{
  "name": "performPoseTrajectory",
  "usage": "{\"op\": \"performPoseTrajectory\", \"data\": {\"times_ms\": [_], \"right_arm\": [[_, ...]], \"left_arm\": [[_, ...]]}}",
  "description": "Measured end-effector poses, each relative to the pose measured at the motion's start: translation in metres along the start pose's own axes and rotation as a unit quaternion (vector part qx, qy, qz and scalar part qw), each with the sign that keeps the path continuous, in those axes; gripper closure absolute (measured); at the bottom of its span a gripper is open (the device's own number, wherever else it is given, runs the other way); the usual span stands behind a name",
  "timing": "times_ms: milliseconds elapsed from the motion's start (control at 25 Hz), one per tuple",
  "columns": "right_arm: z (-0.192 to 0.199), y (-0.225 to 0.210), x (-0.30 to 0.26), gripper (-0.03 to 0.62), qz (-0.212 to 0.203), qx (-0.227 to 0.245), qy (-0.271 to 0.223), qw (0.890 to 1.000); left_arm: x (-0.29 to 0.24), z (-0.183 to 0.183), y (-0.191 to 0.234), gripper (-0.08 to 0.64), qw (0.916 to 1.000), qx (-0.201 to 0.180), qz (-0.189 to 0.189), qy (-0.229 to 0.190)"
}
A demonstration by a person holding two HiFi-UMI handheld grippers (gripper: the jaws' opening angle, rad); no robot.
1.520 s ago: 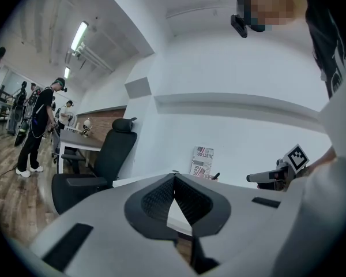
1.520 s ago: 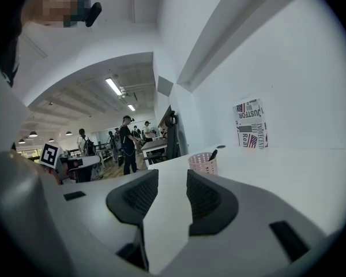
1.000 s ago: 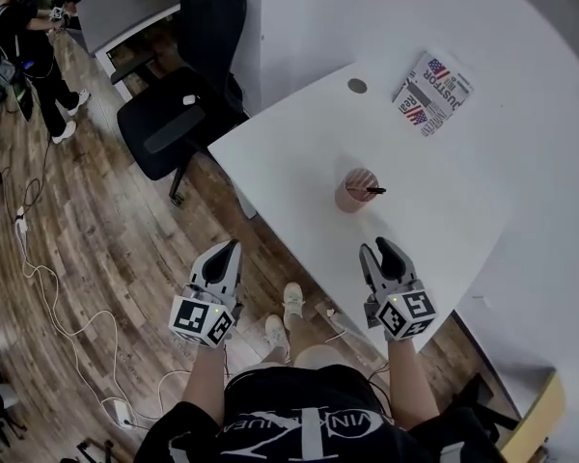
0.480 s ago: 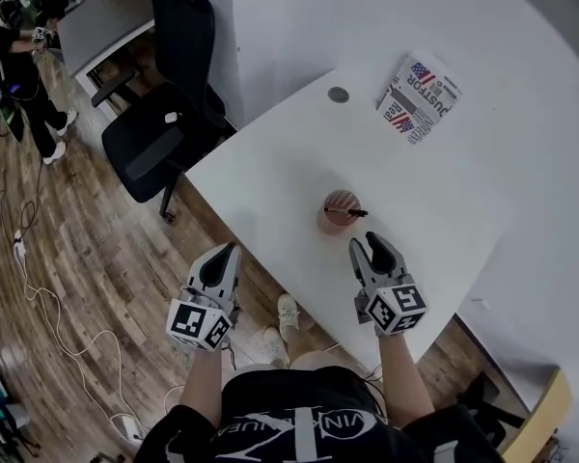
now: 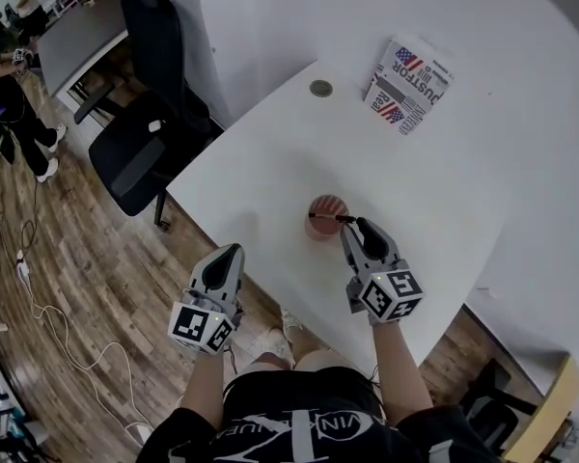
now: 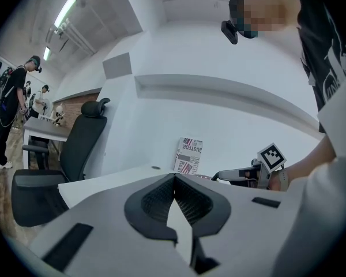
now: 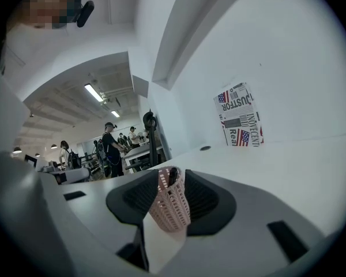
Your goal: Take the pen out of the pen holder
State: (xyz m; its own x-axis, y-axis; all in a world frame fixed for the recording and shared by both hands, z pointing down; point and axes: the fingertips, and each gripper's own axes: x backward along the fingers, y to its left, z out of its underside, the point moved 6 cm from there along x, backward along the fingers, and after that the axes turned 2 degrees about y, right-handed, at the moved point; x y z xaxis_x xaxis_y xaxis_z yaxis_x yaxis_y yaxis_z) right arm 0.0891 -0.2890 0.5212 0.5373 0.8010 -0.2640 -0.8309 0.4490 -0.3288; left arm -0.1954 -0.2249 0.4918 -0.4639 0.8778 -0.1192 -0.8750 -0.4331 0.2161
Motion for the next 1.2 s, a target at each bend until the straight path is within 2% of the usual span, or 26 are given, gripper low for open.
{"op": "performPoseTrajectory", "data": {"times_ms": [560,760,1200], "right_arm": [[-0.001,-0.006,-0.016,0.457,-0.007,-0.014,0.006,1.000],[-0.001,-0.005,-0.018,0.503,0.001,-0.010,0.004,1.000],[-0.006,-0.003,-0.016,0.534,0.008,0.003,-0.016,1.000]], "left_arm": [[-0.044,0.007,-0.009,0.546,0.9994,0.005,0.032,0.007],[-0.049,0.011,-0.009,0.545,0.9993,0.007,0.034,0.013],[-0.048,0.014,-0.005,0.546,0.9995,0.011,0.028,0.013]]}}
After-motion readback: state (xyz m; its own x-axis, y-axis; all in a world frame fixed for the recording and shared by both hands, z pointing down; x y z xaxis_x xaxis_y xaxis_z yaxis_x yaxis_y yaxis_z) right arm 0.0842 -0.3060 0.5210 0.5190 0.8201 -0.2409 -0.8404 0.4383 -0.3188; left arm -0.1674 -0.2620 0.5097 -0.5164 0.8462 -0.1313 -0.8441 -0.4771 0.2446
